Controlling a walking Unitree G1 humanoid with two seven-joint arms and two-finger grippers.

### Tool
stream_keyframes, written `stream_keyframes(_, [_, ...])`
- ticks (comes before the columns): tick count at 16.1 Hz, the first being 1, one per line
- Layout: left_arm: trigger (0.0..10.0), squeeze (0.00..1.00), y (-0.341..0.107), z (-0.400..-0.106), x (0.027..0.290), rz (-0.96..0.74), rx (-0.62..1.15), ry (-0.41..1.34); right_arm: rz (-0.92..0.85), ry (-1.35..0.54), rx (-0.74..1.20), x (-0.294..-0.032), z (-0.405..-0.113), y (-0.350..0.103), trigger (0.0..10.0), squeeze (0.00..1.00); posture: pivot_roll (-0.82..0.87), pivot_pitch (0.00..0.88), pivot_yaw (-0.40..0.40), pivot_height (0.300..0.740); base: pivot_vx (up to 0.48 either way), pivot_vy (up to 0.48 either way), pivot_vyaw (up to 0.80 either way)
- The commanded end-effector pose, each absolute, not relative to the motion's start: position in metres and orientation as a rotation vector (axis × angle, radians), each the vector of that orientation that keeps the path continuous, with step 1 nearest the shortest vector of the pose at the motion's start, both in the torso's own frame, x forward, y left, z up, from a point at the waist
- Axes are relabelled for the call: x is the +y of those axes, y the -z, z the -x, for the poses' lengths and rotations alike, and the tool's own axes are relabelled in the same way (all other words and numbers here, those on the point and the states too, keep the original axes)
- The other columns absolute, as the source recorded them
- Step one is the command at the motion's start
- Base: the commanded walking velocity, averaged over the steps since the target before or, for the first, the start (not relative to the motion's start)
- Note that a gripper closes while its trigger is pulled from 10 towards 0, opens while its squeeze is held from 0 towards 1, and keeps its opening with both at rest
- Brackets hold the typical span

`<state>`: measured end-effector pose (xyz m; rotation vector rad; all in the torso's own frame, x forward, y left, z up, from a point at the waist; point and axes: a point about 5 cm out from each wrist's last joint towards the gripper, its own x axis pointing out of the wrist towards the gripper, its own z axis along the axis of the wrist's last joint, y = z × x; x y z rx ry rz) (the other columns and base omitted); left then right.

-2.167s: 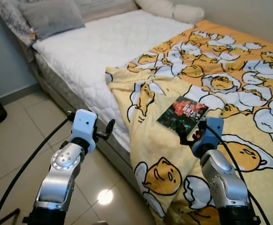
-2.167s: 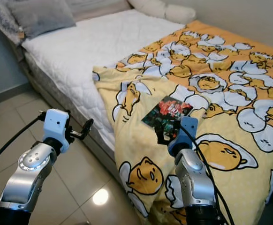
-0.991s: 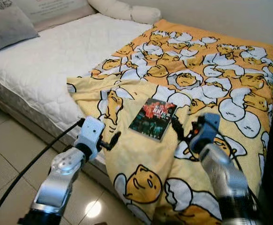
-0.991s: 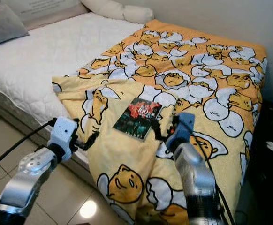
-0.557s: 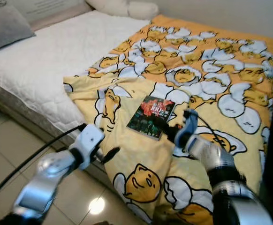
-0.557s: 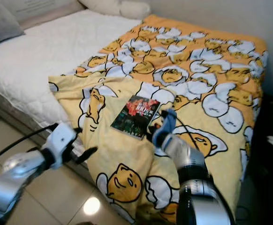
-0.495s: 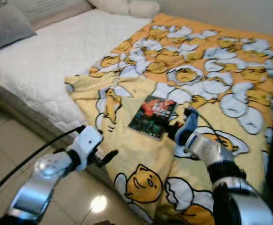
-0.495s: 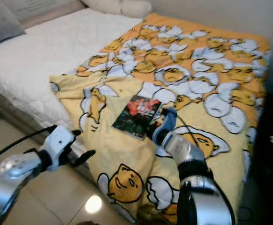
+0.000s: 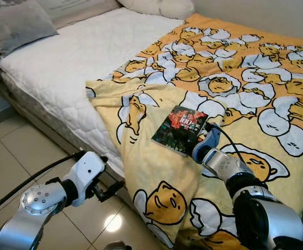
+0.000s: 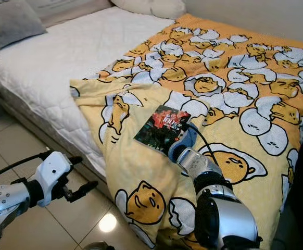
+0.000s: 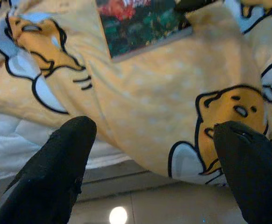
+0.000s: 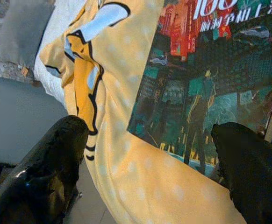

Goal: Clean up the room

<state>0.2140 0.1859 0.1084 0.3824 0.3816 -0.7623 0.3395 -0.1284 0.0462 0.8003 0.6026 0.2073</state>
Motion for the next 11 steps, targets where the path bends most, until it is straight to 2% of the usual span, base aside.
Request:
stream_keyframes(1, [10.0,0.98,-0.113,-0.214,0.186,-0.366,0.368,0.763,-0.772,-0.193,0.576,-0.13,-0.344,-0.05,10.0,0.0,0.11,0.0,0.011,0.74,0.0,0.0,0.0])
stream_keyframes(7, [10.0,0.98,-0.116,-0.209,0.176,-0.326,0.35,0.799,-0.753,-0.076,0.501,-0.152,-0.347,-0.051,10.0,0.0,0.1,0.0,0.007,0.74,0.0,0.0,0.0])
stream_keyframes(11, [10.0,0.98,-0.118,-0.206,0.173,-0.299,0.356,0.826,-0.736,-0.086,0.551,-0.144,-0.339,-0.04,10.0,0.0,0.12,0.0,0.01,0.74,0.0,0.0,0.0])
